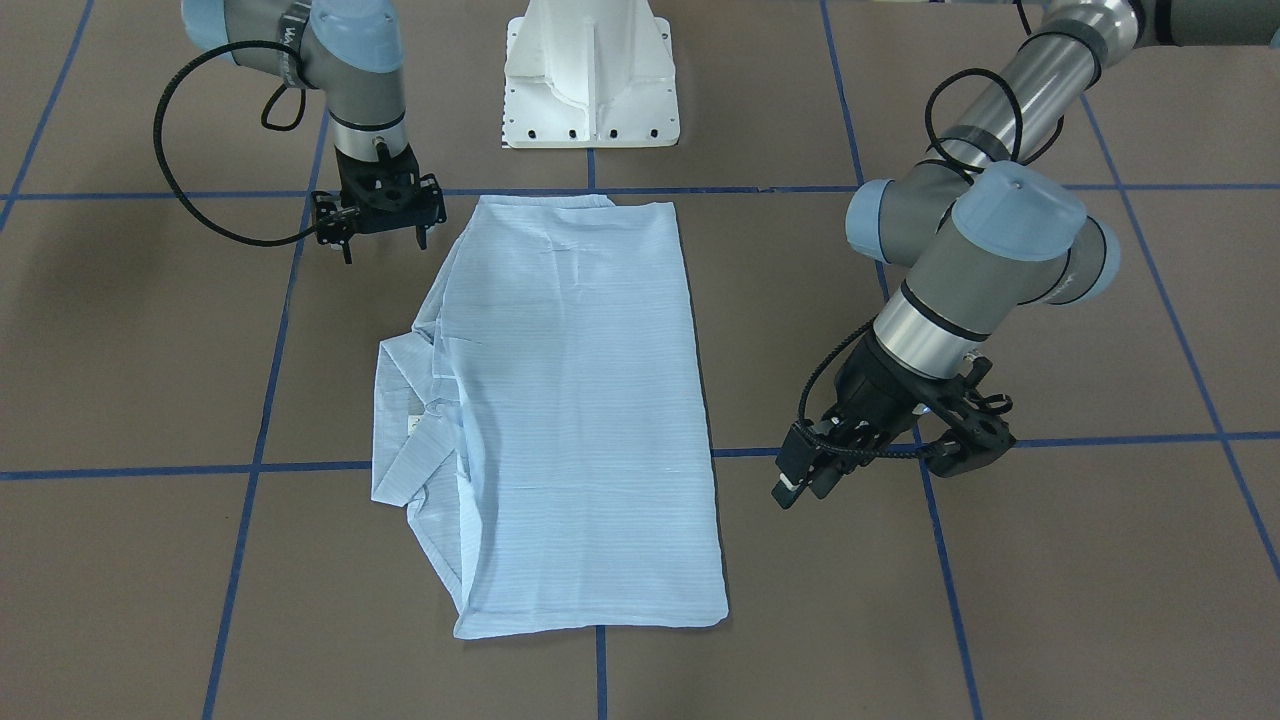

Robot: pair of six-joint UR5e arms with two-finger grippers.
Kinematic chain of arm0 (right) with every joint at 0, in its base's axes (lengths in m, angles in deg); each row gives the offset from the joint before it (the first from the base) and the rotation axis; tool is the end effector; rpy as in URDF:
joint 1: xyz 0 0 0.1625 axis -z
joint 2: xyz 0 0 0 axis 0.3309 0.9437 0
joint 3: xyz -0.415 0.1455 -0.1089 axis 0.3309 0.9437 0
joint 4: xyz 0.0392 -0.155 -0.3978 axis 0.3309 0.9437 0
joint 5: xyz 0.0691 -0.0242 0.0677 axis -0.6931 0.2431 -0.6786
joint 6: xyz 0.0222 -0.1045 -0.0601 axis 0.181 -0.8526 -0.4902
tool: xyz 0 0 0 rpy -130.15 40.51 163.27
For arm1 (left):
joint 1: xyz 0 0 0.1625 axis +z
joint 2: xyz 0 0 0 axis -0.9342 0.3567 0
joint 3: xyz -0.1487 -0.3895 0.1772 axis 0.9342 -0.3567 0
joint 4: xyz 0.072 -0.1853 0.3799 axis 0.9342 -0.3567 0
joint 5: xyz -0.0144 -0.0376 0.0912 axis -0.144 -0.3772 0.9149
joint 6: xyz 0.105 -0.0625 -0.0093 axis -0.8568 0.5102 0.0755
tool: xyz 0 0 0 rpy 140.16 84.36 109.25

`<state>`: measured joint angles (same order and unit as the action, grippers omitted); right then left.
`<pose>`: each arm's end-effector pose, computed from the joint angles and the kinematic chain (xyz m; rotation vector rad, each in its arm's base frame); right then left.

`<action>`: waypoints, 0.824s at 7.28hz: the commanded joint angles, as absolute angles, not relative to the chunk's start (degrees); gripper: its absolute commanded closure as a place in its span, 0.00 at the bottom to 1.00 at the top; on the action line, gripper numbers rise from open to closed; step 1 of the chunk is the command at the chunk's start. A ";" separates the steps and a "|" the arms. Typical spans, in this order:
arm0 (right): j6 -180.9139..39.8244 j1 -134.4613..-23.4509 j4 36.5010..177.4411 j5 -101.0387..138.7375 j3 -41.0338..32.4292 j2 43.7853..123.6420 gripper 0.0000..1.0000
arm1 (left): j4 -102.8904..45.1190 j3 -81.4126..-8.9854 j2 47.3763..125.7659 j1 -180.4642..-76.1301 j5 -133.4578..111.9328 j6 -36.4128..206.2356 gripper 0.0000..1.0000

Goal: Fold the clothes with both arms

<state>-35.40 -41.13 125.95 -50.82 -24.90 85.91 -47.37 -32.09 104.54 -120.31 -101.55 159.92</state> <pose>-0.5075 -0.3404 0.3644 0.2746 -0.5651 -0.2939 0.4240 -0.6660 0.2913 0.2215 1.2500 -0.5304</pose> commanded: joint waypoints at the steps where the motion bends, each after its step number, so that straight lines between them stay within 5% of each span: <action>1: -34.23 -43.66 125.67 -51.73 -19.70 79.50 0.00 | -47.08 -32.89 104.33 -120.34 -101.55 159.92 0.43; 6: 8.31 -40.24 114.71 -54.55 -18.71 78.50 0.00 | -45.85 -35.79 103.10 -120.34 -101.55 159.83 0.43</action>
